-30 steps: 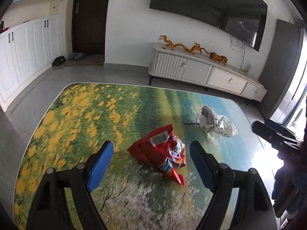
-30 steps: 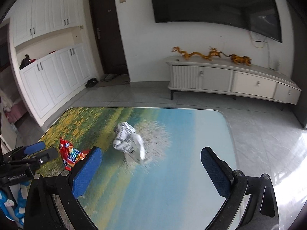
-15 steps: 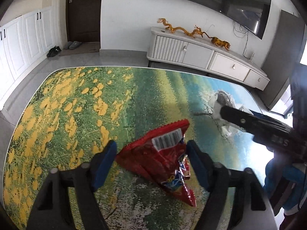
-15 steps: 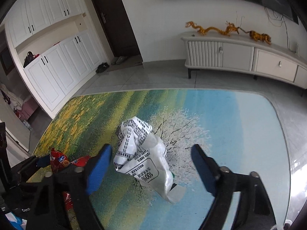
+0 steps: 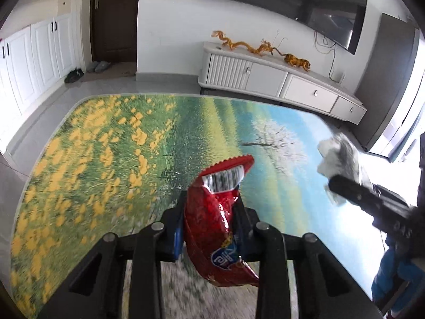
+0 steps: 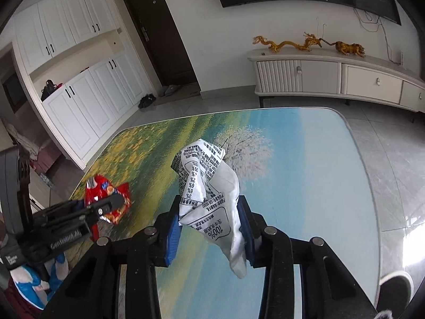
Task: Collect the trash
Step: 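Carry both bags over the white bin and open both grippers to drop them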
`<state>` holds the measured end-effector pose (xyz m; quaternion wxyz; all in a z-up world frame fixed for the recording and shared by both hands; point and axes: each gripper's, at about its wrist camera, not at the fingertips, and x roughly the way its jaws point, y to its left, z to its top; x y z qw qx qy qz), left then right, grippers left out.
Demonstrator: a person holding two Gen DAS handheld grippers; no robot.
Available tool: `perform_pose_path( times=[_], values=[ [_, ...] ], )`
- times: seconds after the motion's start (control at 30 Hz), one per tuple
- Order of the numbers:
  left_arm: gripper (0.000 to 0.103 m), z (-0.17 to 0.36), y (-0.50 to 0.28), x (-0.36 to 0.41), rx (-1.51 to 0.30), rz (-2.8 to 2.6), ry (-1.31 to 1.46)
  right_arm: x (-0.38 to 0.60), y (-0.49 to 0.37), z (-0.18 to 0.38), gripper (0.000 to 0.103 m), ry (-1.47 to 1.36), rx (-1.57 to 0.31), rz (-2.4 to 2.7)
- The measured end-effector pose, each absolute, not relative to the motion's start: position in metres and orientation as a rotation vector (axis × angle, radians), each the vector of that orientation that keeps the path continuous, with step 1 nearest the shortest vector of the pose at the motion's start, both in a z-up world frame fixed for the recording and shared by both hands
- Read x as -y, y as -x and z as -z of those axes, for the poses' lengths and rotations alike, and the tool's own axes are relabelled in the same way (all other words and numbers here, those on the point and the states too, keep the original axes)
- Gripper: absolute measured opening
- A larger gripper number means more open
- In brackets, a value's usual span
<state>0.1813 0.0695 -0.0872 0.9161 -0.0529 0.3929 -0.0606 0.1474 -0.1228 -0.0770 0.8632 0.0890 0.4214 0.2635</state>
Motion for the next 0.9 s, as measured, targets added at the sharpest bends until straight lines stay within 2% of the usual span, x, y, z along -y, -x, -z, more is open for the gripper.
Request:
perform_pose_path(
  times=[0.3, 0.47, 0.9],
  values=[
    [0.029, 0.045, -0.114, -0.057, -0.715, 0.136, 0.079, 0.156, -0.064, 0.033, 0.033, -0.205, -0.789, -0.493],
    [0.029, 0.027, -0.083, -0.047, -0.674, 0.162, 0.06, 0.172, -0.027, 0.012, 0.023, -0.209, -0.721, -0.462],
    [0.029, -0.016, -0.033, 0.013, -0.56, 0.223, -0.06, 0.225, 0.019, 0.0, 0.021, -0.232, -0.646, -0.343]
  ],
)
